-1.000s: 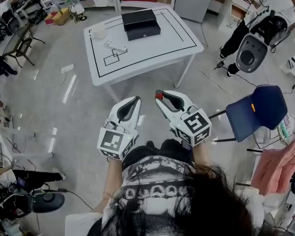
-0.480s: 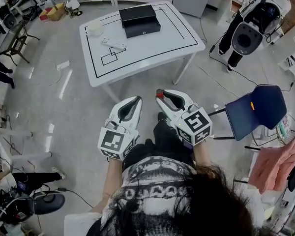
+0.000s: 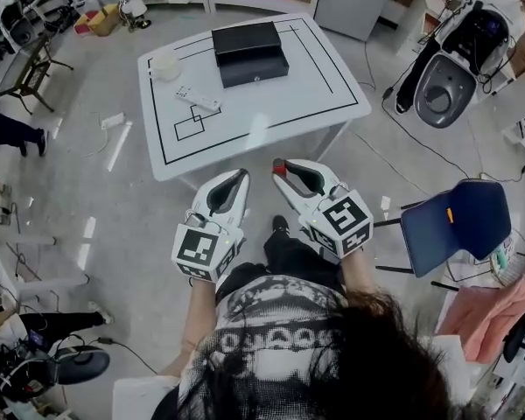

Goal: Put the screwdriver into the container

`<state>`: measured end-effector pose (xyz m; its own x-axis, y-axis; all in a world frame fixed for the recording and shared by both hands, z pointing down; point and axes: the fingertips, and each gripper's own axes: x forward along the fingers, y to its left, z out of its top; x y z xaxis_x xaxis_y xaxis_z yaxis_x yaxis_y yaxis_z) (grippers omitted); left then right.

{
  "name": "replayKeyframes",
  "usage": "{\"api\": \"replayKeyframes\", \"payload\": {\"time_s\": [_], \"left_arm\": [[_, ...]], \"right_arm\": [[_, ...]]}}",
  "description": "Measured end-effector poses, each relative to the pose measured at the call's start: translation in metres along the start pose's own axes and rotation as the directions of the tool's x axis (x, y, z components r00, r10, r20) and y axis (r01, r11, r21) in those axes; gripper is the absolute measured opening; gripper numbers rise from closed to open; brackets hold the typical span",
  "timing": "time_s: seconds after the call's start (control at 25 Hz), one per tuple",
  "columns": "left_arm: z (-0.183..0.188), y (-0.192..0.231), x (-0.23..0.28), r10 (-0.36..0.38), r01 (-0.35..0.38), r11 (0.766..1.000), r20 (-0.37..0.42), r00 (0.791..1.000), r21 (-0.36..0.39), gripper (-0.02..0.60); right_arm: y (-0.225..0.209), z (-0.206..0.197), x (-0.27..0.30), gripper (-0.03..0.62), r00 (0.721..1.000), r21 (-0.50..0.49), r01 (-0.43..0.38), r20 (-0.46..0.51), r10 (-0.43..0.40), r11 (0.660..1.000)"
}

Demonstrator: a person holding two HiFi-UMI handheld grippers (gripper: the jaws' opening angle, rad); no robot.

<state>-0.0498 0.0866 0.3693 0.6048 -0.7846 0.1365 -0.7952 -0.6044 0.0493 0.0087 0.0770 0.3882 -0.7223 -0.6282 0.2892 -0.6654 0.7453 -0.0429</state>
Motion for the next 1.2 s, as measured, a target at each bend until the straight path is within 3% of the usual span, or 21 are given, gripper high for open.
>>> {"api": "replayKeyframes", "payload": {"time_s": [0.48, 0.64, 0.88, 1.2], "left_arm": [[0.009, 0.041, 0.098, 0.079, -0.08, 0.997, -0.043, 0.996, -0.009, 0.0], [0.011, 0.05, 0.117, 0.107, -0.108, 0.994, -0.058, 0.993, -0.01, 0.0], [0.023, 0.061, 0.145, 0.153, -0.153, 0.988, -0.015, 0.988, 0.005, 0.0], [0.019, 0.058, 0.162, 0.19, -0.19, 0.982, -0.045, 0.981, 0.007, 0.0]], "right_arm": [[-0.106, 0.015, 0.054, 0.101, 0.998, 0.012, -0.07, 0.0, 0.07, 0.997], [-0.125, 0.018, 0.067, 0.101, 0.995, 0.007, -0.103, 0.004, 0.103, 0.995], [-0.15, 0.023, 0.08, 0.101, 0.989, -0.005, -0.145, 0.008, 0.145, 0.989], [-0.17, 0.019, 0.088, 0.101, 0.982, 0.01, -0.19, 0.012, 0.19, 0.982]]}}
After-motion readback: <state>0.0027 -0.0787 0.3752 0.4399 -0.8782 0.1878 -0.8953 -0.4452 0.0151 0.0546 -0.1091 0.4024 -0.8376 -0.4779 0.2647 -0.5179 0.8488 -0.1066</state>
